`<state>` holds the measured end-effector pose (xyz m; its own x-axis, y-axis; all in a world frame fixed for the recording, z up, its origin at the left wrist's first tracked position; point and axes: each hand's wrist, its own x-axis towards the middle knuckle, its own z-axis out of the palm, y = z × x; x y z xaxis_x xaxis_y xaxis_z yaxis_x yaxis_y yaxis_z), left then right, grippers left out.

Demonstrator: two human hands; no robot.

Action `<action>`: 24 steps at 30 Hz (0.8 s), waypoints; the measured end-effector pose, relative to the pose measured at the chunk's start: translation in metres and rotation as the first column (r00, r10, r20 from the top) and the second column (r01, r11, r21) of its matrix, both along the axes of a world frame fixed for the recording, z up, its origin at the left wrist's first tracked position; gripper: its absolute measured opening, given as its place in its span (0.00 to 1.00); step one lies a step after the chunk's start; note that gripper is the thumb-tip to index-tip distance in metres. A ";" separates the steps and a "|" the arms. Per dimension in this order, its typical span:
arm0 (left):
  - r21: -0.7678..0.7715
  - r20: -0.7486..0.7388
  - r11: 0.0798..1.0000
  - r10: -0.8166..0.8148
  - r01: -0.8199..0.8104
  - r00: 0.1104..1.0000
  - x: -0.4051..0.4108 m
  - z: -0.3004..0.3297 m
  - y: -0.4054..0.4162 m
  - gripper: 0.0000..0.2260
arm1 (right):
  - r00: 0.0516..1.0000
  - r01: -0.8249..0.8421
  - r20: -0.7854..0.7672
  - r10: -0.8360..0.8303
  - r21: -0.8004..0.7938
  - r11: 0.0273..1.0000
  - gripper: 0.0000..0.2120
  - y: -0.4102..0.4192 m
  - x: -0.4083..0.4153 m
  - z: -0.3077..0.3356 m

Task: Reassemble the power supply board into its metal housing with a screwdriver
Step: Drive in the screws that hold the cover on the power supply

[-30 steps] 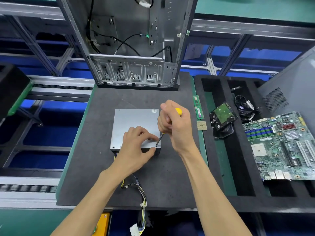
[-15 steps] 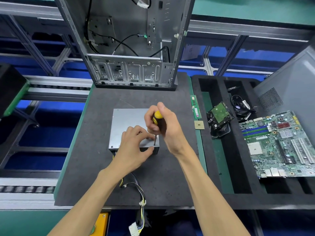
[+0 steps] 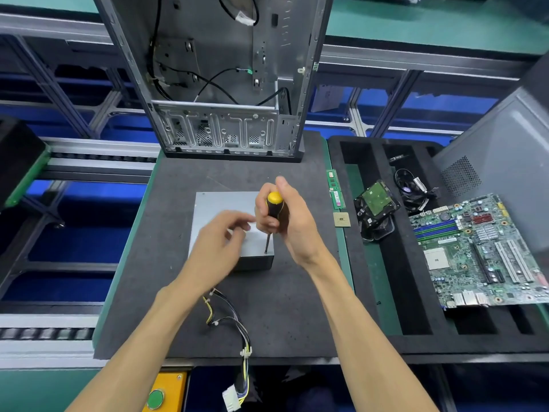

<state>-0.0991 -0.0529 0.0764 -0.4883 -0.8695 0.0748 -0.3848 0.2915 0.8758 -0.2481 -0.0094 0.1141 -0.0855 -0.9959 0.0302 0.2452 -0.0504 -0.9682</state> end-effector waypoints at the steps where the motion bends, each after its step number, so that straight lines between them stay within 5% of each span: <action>1: 0.010 -0.064 0.999 0.050 -0.050 0.997 0.000 0.015 -0.003 0.15 | 1.000 -0.006 0.011 0.006 0.012 1.000 0.25 0.000 0.000 0.001; 5: -0.163 -0.167 0.983 -0.109 0.082 0.980 0.004 0.080 -0.001 0.12 | 1.000 -0.023 0.002 0.023 0.039 0.999 0.30 0.001 0.001 0.006; 10: -0.324 0.109 0.852 -0.399 0.412 0.911 -0.002 0.112 0.010 0.19 | 0.998 -0.022 0.056 0.017 0.087 0.996 0.34 0.002 0.002 0.009; 17: -0.353 0.218 0.860 -0.308 0.369 0.926 -0.011 0.105 0.004 0.09 | 1.000 0.003 0.024 -0.004 0.047 0.999 0.24 0.008 -0.004 -0.012; 21: -0.407 0.345 0.880 -0.102 0.247 0.933 -0.015 0.103 0.001 0.12 | 0.916 0.184 -0.364 -0.168 0.009 0.983 0.15 0.015 -0.009 -0.030; 24: -0.483 0.400 0.857 0.031 0.182 0.916 -0.019 0.101 0.000 0.20 | 0.838 0.156 -0.534 -0.114 0.034 0.987 0.20 0.025 -0.012 -0.044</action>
